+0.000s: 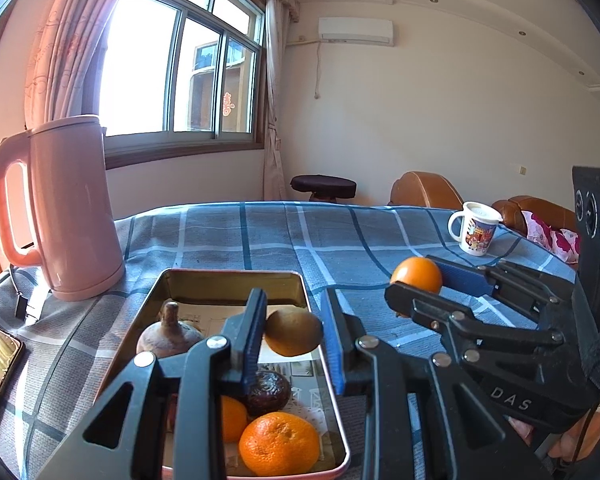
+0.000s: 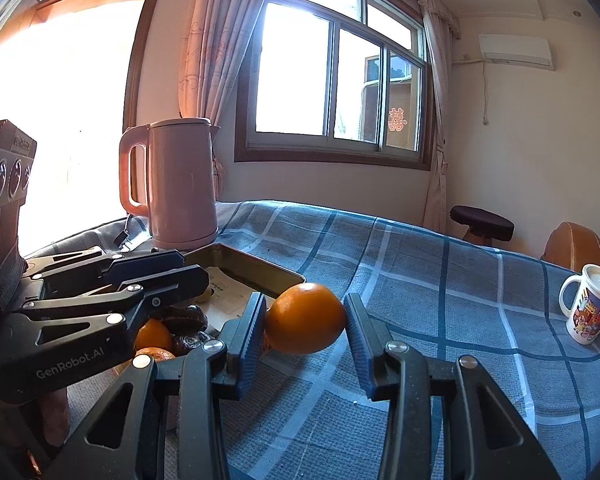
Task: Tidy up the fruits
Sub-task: 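Open the left tool over the tin while the right tool drops the orange into it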
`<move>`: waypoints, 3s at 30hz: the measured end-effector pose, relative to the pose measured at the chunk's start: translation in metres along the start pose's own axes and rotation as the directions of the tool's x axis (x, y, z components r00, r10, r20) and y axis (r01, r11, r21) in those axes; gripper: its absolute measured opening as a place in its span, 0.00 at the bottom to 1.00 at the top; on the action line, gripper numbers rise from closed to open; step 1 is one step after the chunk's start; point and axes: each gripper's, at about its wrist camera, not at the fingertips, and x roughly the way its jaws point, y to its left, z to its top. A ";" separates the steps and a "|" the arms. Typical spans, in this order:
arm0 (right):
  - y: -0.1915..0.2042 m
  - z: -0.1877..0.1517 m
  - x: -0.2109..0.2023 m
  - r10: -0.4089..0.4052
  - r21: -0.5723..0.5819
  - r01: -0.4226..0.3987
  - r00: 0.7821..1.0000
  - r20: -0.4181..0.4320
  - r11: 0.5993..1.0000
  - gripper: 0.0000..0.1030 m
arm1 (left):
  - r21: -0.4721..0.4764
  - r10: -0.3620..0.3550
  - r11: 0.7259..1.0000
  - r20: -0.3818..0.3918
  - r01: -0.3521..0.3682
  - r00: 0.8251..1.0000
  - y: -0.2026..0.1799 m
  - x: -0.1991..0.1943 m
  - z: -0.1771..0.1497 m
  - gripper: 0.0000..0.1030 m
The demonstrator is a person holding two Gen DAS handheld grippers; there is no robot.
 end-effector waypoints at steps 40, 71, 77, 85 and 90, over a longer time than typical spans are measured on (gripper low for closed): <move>0.042 0.021 0.021 0.094 -0.048 -0.094 0.996 -0.011 0.994 0.41 | -0.042 0.097 0.994 -0.016 -0.098 0.995 0.050 -0.013 -0.003 0.29; 0.068 0.014 0.059 0.161 -0.056 -0.168 0.980 -0.116 0.984 0.41 | -0.041 0.112 0.992 -0.092 -0.116 0.989 0.070 -0.007 -0.006 0.31; 0.066 0.013 0.064 0.183 -0.033 -0.190 0.972 -0.151 0.981 0.41 | -0.043 0.122 0.991 -0.092 -0.126 0.988 0.070 -0.007 -0.006 0.35; 0.066 0.011 0.067 0.202 -0.023 -0.209 0.964 -0.175 0.978 0.41 | -0.058 0.143 0.987 -0.094 -0.149 0.985 0.074 -0.008 -0.006 0.45; 0.062 0.010 0.064 0.204 -0.006 -0.208 0.966 -0.162 0.978 0.48 | -0.089 0.163 0.981 -0.079 -0.170 0.983 0.081 -0.013 -0.007 0.59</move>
